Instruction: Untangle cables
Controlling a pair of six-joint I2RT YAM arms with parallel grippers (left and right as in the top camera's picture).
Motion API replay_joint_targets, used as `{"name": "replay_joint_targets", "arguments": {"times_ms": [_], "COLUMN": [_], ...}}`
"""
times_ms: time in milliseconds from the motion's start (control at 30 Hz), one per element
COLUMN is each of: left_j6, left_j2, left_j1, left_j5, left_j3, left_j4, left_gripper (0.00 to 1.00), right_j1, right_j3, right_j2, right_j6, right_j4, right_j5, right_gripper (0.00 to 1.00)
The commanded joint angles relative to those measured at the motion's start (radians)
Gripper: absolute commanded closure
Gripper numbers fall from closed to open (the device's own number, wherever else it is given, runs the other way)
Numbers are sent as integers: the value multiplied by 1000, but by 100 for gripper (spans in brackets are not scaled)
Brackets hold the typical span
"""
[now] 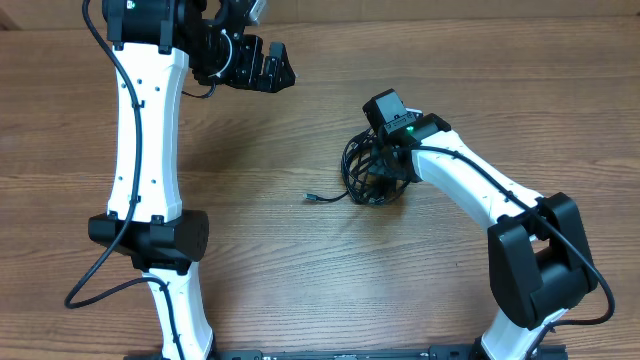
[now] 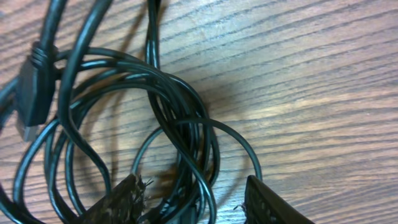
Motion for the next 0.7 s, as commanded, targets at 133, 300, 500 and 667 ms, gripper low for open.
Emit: {"name": "replay_joint_targets", "arguments": {"times_ms": [133, 300, 500, 667], "left_j6": [23, 31, 42, 49], "left_j2": [-23, -23, -23, -23], "left_j1": [-7, -8, -8, -8], "left_j5": [-10, -10, -10, -11], "left_j3": [-17, -27, -27, -27], "left_j4": [-2, -2, -2, -2], "left_gripper": [0, 0, 0, 0], "right_j1": [-3, -3, -3, -4], "right_j3": [-7, -7, -7, -7], "right_j2": [-3, 18, 83, 118], "right_j6": [-1, -1, 0, 0], "right_j4": [25, 28, 25, 29], "right_j5": [0, 0, -4, 0], "right_gripper": [50, 43, 44, 47]}}
